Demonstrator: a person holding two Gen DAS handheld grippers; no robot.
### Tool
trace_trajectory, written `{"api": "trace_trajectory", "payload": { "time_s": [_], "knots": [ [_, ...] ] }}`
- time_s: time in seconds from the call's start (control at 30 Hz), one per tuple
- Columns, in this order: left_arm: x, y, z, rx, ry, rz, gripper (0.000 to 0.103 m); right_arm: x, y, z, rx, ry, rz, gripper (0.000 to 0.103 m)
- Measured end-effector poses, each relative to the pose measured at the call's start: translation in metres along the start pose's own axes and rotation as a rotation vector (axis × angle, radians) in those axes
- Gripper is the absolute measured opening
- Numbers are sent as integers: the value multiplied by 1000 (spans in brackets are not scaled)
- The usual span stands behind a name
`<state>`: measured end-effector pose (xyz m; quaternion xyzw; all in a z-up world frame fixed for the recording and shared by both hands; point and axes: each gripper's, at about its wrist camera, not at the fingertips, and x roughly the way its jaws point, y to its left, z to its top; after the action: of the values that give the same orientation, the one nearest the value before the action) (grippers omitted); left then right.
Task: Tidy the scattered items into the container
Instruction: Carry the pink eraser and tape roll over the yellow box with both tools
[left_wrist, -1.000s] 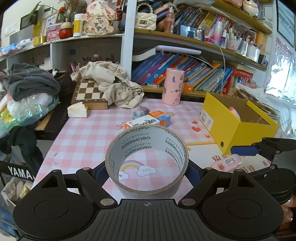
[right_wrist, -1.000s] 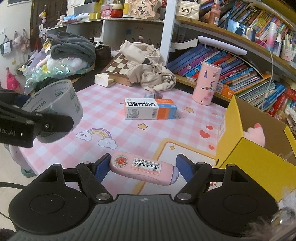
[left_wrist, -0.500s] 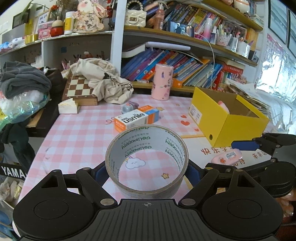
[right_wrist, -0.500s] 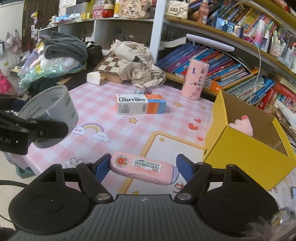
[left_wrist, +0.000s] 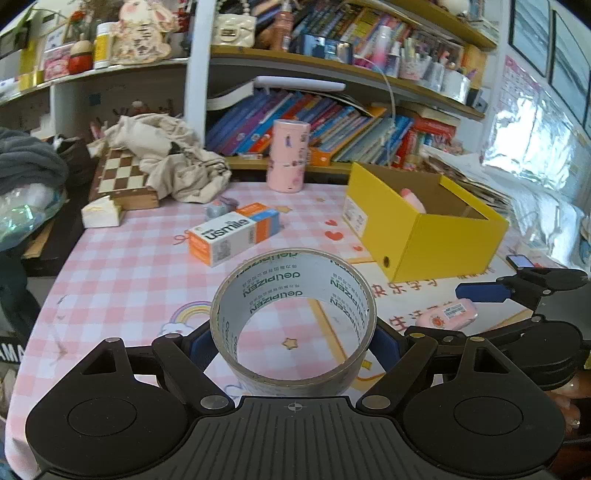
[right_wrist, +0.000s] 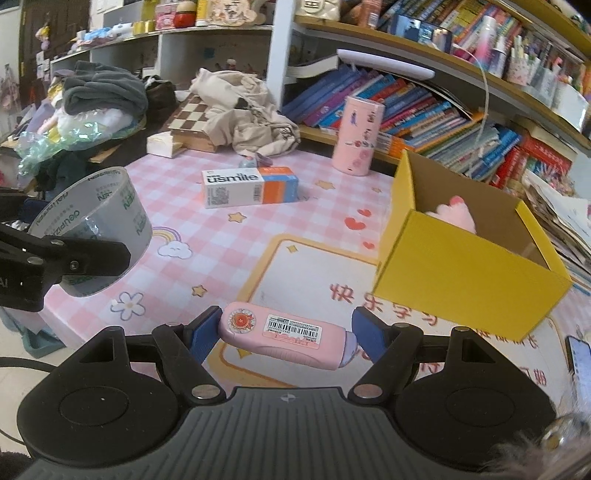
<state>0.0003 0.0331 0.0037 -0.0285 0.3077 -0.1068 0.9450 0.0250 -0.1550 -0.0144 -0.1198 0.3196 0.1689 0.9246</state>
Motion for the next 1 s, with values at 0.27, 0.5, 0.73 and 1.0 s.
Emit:
{"api": "trace_trajectory", "payload": {
  "time_s": [0.27,0.5,0.73,1.0],
  "knots": [
    [4,-14,1,34,0,-35,85,-8,-13,-10,38,1,-36,75],
    [12,-28,5,65,5,-74,85,-16,-28,-18,77,3,-81,75],
    [23,-47,9,101,18,-121,85,-22,-47,-27,125,10,-127,75],
    [34,-69,16,132,24,-160,85,-28,-69,-36,163,16,-166,75]
  ]
}}
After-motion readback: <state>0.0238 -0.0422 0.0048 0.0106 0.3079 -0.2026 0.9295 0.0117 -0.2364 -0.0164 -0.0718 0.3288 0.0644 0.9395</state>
